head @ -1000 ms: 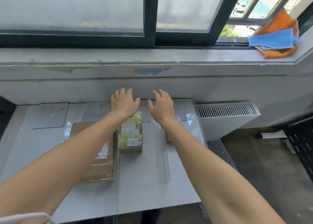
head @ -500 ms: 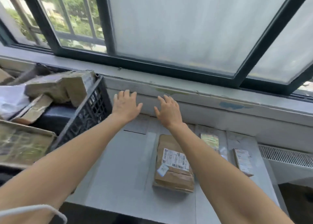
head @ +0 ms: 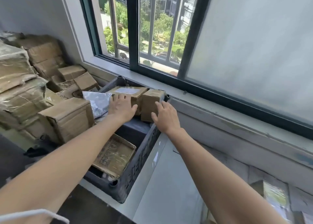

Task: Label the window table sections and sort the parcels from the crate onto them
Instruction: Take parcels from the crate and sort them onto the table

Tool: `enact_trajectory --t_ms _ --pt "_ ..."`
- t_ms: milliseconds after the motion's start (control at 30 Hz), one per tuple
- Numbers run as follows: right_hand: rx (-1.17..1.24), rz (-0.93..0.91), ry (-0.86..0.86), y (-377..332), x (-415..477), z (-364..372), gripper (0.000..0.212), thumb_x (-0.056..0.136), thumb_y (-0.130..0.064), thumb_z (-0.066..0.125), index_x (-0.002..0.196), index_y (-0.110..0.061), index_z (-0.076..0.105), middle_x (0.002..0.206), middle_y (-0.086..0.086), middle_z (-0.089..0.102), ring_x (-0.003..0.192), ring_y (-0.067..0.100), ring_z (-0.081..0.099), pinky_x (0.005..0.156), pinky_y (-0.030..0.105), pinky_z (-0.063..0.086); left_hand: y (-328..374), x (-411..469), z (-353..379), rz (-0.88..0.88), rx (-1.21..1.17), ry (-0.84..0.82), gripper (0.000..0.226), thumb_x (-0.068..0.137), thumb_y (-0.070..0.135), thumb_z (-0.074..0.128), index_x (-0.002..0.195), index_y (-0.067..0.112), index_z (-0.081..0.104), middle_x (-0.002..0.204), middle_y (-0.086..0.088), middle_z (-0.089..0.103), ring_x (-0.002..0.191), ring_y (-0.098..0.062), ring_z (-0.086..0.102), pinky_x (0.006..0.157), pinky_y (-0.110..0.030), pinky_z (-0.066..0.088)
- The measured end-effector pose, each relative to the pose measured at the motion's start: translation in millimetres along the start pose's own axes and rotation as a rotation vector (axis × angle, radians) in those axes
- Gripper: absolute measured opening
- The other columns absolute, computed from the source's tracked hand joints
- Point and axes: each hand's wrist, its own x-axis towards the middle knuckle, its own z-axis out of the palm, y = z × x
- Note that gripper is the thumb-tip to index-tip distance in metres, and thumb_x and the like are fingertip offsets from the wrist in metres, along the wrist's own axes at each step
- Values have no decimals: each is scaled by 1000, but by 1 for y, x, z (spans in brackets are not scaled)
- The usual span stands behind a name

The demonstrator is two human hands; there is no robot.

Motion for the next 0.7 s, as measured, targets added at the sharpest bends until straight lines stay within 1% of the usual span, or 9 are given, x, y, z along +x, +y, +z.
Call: enact_trajectory --t_ms 167,333,433,500,567,600,633,667,700 --pt "-5 -79 -40 -49 28 21 58 101 -39 46 153 -15 34 157 12 34 146 29 29 120 42 22 -48 9 2 -72 -85 -19 59 95 46 45 143 13 41 146 -14 43 132 -33 36 110 -44 31" --pt "1 -138 -65 -78 47 39 59 101 -38 47 152 -14 34 158 12 33 146 30 28 120 44 23 -64 17 7 -83 -118 -49 57 97 46 46 143 12 42 146 -13 41 133 -31 37 108 -43 34" --pt "-13 -107 -27 -79 51 44 57 99 -38 49 150 -16 37 157 12 33 146 31 27 120 46 22 -62 25 12 -81 -194 -80 53 98 41 47 143 13 42 145 -12 44 132 -31 39 105 -45 37" --pt "-28 -38 67 -71 53 43 56 96 -36 52 148 -18 39 159 13 25 148 34 20 121 49 16 -54 32 16 -49 -273 -89 47 98 38 48 139 14 48 138 -13 51 127 -32 46 100 -46 42" --pt "6 83 140 -56 57 39 59 93 -32 54 147 -19 36 161 15 15 148 36 13 121 50 13 -40 38 20 -13 -433 -91 39 97 34 50 130 14 56 126 -11 61 117 -31 55 95 -44 47" --pt "53 162 150 -49 59 36 61 93 -30 55 148 -19 33 161 16 12 148 37 14 121 50 15 -31 40 22 -18 -542 -94 37 96 32 51 127 14 60 121 -10 65 114 -30 57 95 -42 47" --pt "134 250 144 -42 61 33 63 93 -29 55 149 -18 29 160 17 12 146 38 20 120 50 21 -21 42 23 -39 -643 -98 36 96 30 51 126 14 62 120 -10 66 114 -29 58 96 -40 47" --pt "257 342 129 -37 64 30 65 92 -27 55 150 -17 27 159 17 15 142 38 28 116 49 30 -12 44 25 -73 -720 -98 37 96 29 50 128 14 63 123 -10 66 116 -28 57 99 -38 46" --pt "404 431 110 -33 67 27 66 93 -26 55 151 -16 25 156 17 24 137 37 37 110 47 38 -4 46 27 -114 -771 -97 39 96 27 49 130 14 62 126 -10 64 118 -29 56 101 -38 45"
